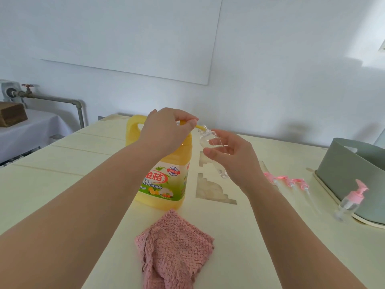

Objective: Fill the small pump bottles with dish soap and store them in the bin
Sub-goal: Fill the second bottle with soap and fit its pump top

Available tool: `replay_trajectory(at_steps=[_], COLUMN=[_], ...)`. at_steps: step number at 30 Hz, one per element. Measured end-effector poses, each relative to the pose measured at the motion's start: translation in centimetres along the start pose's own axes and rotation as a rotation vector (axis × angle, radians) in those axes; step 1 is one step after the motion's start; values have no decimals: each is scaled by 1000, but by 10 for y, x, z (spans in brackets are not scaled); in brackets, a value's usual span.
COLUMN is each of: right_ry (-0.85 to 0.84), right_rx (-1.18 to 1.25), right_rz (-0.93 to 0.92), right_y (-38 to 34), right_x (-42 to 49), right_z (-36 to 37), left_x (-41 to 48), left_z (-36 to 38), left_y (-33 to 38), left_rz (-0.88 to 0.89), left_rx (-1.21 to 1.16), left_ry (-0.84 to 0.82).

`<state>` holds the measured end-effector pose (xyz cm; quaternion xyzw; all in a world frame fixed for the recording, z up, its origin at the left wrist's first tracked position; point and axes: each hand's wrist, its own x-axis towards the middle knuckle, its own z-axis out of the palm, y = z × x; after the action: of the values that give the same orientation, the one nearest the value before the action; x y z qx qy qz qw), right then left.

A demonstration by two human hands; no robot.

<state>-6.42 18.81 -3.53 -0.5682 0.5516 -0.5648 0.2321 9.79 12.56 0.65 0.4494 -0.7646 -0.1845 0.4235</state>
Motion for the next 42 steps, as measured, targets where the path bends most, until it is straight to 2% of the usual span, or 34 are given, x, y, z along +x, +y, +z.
replay_trajectory(at_steps=[4,12,18,32,38,42], right_ry=[12,18,12,5,25,43], right_rx=[-55,-71,-59,-40,-23,-9], right_rz=[-18,-30,-17,-3,7,10], right_y=[-5,-15,-11,-9,-14,-20], right_x=[0,3,3,-1,-6,-3], right_z=[-2,-6,-6,-1,3,3], left_x=[5,30,29,23,16,20], left_z=[-6,-35,-28,-22,-32,-36], left_y=[9,20,10,5,10,9], left_rz=[-9,-23,-74,-104,-93,-102], left_rx=[85,-28,-133,-128,-162,-213], left_ry=[-82,-233,-244,-219,-332,-336])
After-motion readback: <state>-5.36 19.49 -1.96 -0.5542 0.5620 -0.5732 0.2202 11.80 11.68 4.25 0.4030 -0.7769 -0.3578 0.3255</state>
